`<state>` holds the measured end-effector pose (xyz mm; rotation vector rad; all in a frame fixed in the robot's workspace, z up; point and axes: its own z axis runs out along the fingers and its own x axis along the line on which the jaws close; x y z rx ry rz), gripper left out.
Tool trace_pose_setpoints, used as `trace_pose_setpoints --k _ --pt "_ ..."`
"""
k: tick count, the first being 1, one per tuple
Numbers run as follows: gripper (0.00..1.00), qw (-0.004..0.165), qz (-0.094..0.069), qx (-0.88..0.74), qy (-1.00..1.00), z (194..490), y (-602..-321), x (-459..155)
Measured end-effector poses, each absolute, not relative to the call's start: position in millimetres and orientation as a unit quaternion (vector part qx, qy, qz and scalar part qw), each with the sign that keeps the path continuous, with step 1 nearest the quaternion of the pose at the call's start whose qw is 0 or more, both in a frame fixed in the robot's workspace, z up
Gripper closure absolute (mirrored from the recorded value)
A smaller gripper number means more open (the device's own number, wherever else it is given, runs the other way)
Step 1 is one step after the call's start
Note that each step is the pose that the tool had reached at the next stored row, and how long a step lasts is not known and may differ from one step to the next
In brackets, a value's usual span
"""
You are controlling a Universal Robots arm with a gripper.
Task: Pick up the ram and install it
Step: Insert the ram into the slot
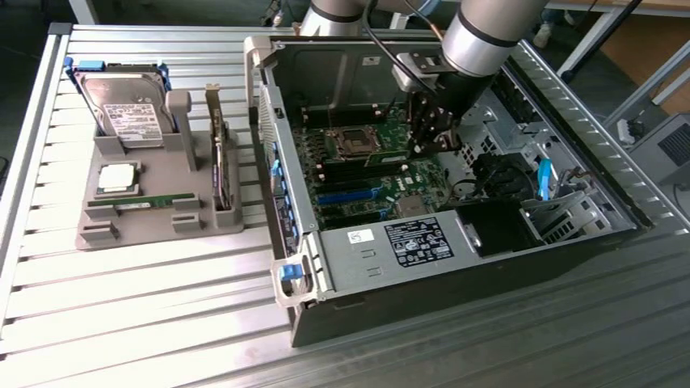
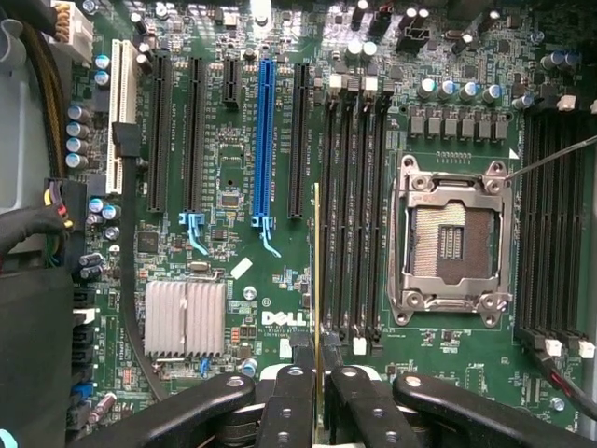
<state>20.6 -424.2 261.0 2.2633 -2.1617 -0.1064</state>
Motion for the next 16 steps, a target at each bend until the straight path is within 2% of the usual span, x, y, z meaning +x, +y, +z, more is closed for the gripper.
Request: trace_pose_setpoints --k 16 --pt "0.87 0.005 -0.034 0.723 -0.690 251.9 -418.2 -20.5"
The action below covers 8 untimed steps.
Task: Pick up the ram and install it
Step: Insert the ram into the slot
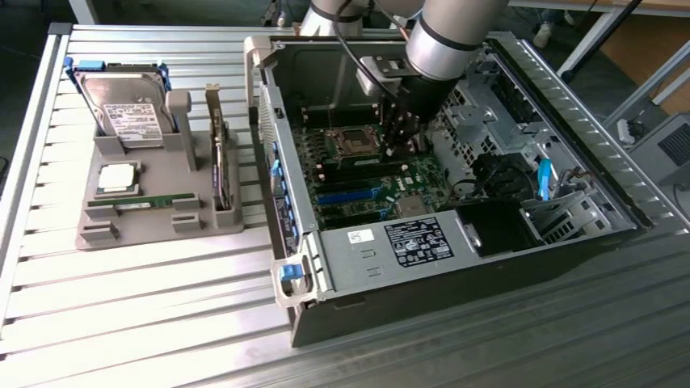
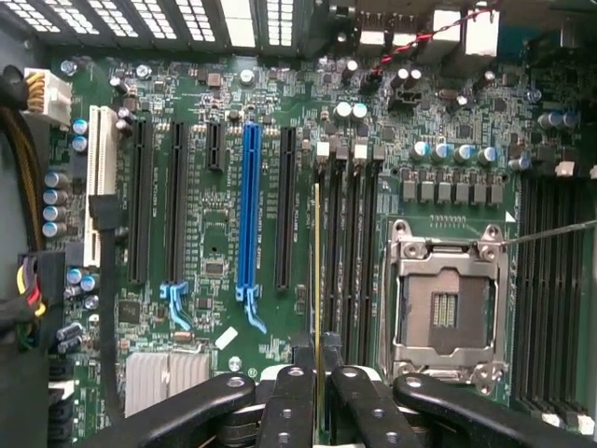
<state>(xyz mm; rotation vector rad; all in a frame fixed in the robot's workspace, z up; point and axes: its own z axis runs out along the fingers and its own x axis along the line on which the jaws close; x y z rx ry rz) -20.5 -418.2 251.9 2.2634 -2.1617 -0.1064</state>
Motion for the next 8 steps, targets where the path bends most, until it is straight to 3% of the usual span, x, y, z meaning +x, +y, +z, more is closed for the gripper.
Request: trace_pose_setpoints --k 8 --pt "0.87 0.005 -0.034 0.723 -0.690 241.6 -418.2 -32.7"
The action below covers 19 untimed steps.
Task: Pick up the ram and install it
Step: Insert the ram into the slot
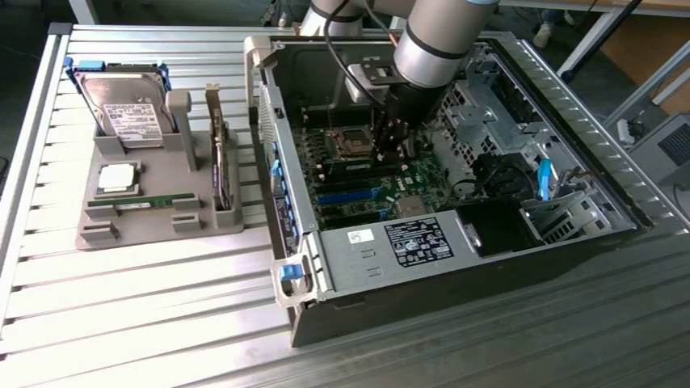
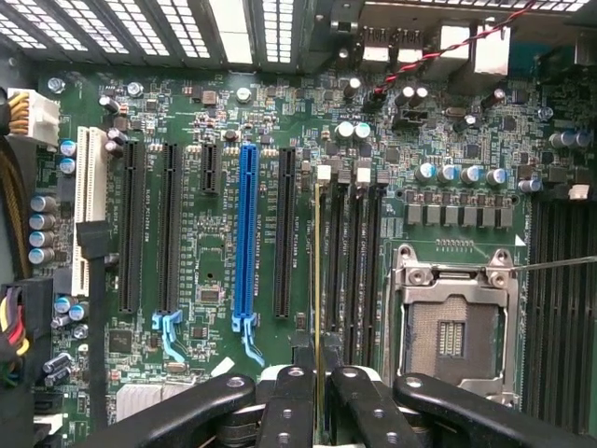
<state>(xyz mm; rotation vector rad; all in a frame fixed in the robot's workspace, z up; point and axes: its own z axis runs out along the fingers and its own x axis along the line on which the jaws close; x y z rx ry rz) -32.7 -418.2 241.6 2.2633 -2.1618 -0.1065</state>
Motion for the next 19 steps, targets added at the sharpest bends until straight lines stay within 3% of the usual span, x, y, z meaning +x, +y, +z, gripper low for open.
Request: trace_pose_setpoints --k 19 --pt "0.87 0.004 -0.032 0.709 -0.704 233.0 -418.3 -35.3"
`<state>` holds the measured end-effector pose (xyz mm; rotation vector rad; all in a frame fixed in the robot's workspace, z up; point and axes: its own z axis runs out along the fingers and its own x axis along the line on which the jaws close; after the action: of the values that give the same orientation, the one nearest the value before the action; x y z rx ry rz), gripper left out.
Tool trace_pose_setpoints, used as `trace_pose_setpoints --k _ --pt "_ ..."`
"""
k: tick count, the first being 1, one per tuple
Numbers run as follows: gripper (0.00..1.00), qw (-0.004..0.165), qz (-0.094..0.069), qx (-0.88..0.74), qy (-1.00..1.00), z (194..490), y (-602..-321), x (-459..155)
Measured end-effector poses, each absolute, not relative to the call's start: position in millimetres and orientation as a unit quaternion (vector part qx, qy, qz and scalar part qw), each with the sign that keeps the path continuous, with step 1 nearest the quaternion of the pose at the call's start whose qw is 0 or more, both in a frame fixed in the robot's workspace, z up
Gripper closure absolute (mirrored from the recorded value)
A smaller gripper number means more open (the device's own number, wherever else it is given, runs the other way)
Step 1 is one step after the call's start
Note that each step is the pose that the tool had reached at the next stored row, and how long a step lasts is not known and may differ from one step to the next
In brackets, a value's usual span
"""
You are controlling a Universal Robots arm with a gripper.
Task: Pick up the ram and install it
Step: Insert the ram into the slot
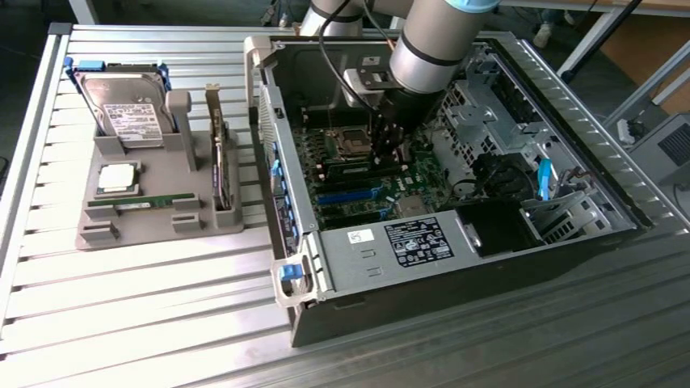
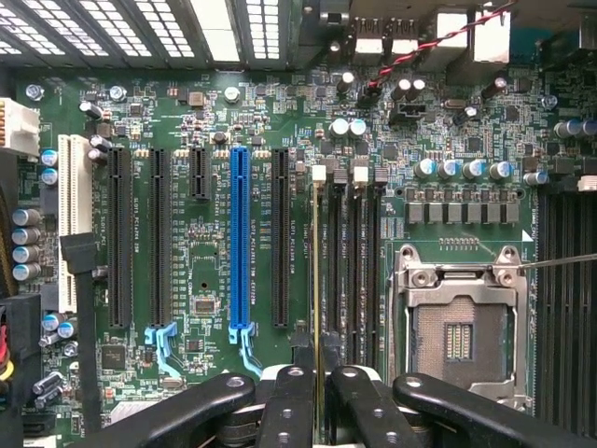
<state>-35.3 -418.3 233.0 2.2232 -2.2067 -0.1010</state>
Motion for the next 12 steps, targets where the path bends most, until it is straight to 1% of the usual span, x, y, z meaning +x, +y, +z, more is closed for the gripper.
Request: trace_pose_setpoints --k 12 --pt "0.87 0.004 -0.032 0.709 -0.704 232.2 -417.0 -33.9"
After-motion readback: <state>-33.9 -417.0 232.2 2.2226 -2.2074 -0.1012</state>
